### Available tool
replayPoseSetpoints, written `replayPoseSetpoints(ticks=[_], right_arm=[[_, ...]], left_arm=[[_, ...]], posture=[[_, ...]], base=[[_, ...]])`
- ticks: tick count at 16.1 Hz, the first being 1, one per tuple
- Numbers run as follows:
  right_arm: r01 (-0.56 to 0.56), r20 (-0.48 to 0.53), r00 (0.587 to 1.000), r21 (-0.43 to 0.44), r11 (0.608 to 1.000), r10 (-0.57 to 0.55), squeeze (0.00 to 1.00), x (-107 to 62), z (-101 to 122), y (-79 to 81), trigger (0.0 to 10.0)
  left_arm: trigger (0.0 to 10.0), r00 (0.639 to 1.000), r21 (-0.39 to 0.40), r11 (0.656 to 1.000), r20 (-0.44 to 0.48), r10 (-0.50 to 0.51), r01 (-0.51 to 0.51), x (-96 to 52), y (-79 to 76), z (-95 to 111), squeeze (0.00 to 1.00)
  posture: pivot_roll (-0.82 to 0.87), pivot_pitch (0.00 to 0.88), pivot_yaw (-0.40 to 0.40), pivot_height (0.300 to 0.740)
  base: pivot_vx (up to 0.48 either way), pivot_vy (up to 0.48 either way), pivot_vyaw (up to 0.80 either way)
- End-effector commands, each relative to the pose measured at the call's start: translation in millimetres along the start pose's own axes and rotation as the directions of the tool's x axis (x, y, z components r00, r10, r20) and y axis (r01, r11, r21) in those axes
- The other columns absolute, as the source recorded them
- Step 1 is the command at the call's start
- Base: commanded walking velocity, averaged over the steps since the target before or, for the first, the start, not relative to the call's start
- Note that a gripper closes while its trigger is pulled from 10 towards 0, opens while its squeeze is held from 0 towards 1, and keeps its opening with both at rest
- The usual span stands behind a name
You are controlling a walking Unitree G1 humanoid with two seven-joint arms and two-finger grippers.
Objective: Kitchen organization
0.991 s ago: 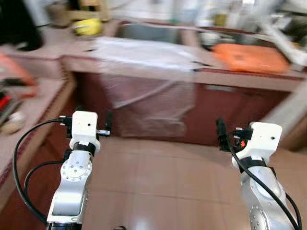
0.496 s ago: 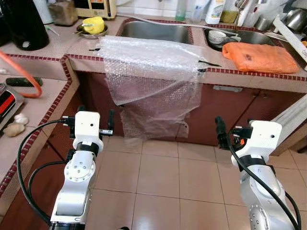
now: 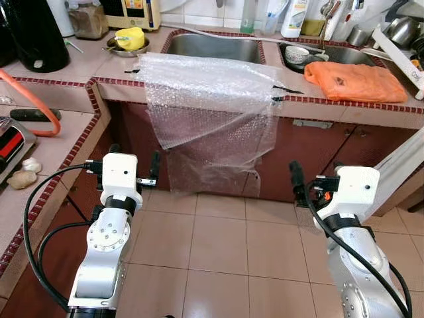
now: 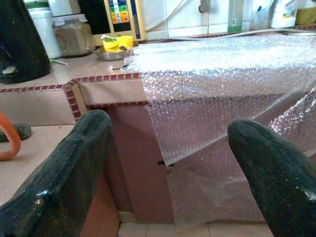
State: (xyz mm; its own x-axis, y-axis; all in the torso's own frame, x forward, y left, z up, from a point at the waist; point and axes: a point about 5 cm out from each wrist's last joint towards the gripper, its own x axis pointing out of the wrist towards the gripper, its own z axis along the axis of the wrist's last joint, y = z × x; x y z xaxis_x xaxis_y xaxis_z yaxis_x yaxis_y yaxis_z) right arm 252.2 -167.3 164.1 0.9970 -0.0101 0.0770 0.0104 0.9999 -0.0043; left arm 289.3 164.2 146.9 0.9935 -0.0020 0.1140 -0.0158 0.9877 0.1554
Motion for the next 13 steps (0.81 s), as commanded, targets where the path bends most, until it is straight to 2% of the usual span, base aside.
replayPoseSetpoints(ticks=[1,4,13], right_arm=[[-0.012,0.031,0.999,-0.017,1.000,0.012,0.00,0.3,7.0,-0.1,10.0],[-0.024,0.036,0.999,-0.022,0.999,0.025,0.00,0.1,8.1,0.9,10.0],[-0.043,0.046,0.998,-0.025,0.999,0.044,0.00,1.1,10.0,4.2,10.0]], left_arm=[[10.0,1.000,0.000,1.000,0.013,-0.001,0.001,-0.3,0.3,2.7,0.00],[10.0,1.000,0.001,1.000,0.014,-0.008,0.008,-1.0,-0.3,1.9,0.00],[10.0,1.000,0.003,1.000,0.010,-0.016,0.016,-2.0,-0.9,0.9,0.00]], posture=[[-0.02,0.078,-0.072,0.740],[-0.03,0.076,-0.075,0.740],[-0.02,0.082,-0.072,0.740]], base=[[0.000,0.000,0.00],[0.185,0.000,0.00],[0.331,0.000,0.00]])
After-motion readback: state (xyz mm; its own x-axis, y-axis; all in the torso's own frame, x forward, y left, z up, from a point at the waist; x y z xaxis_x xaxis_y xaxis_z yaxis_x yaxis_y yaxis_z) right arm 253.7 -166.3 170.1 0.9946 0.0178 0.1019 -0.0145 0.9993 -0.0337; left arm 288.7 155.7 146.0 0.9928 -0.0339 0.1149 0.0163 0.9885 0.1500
